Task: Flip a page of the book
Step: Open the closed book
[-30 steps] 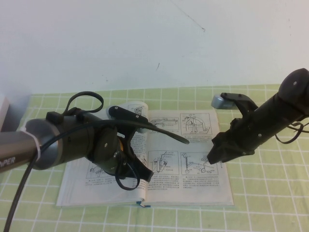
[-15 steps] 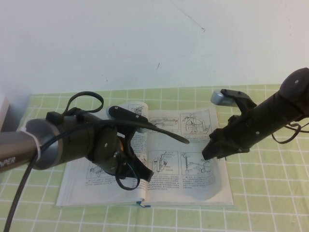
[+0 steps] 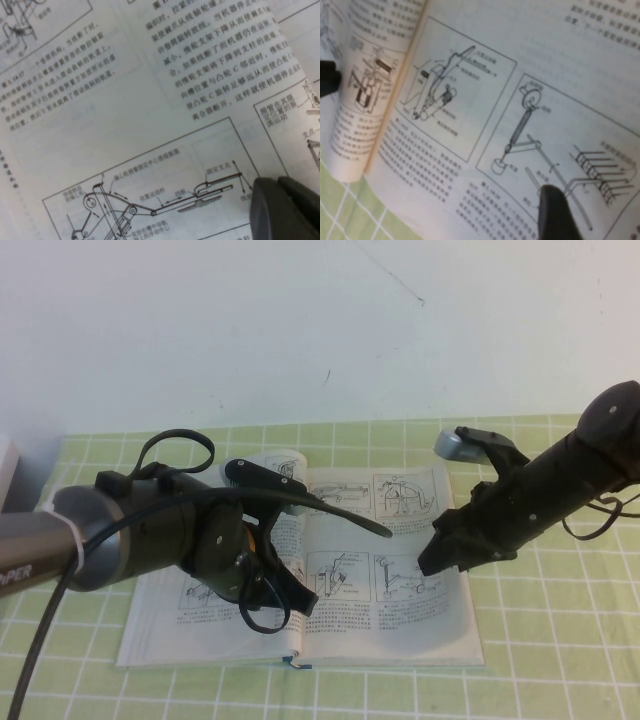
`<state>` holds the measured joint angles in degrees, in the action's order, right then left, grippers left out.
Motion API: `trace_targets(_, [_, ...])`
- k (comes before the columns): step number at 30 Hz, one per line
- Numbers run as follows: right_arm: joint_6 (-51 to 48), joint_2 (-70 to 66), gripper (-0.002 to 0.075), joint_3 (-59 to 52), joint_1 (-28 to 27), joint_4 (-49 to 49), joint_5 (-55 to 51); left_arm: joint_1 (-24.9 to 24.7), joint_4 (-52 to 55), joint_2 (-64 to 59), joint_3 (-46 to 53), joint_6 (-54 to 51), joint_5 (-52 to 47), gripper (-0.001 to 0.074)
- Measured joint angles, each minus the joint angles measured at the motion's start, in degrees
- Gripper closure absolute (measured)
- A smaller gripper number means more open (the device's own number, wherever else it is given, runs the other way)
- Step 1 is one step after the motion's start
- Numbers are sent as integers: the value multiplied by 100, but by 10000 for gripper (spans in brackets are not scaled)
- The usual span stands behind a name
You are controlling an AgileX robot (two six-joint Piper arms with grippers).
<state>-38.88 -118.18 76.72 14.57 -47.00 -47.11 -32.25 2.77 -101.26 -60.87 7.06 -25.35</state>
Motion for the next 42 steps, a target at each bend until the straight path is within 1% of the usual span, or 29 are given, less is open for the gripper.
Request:
trace_targets(3, [162, 0, 392, 0, 0, 206, -38, 0, 0, 0, 0, 0, 0, 738])
trace_targets(7, [170, 0, 392, 0, 0, 135, -73, 0, -21, 0, 0, 0, 0, 738])
trace_targets(14, [-56, -77, 392, 0, 0, -577, -176, -42, -107, 158, 0, 0, 69, 738])
trace_targets(21, [-107, -360, 392, 3, 0, -802, -209, -301, -221, 913, 0, 0, 130, 738])
trace_targets(25, [-528, -360, 392, 3, 0, -1455, -240, -466, -414, 1131, 0, -27, -96, 738])
trace_targets(27, [-728, -364, 392, 3, 0, -1819, -254, -664, -582, 1172, 0, -241, -211, 738])
trace_targets(30, [-991, -364, 392, 3, 9, -2340, -273, -1120, -723, 1188, 0, -570, -251, 738])
trace_targets(35, [-1094, -364, 392, 3, 22, -2478, -273, -1944, -584, 1188, 0, -706, -187, 738])
trace_targets(39, [-1125, -364, 392, 3, 44, -2561, -287, -2497, -479, 1135, 0, -706, 253, 738])
trace_targets(42, [-1196, -364, 392, 3, 47, -2600, -338, -2700, -470, 919, 0, -706, 785, 738])
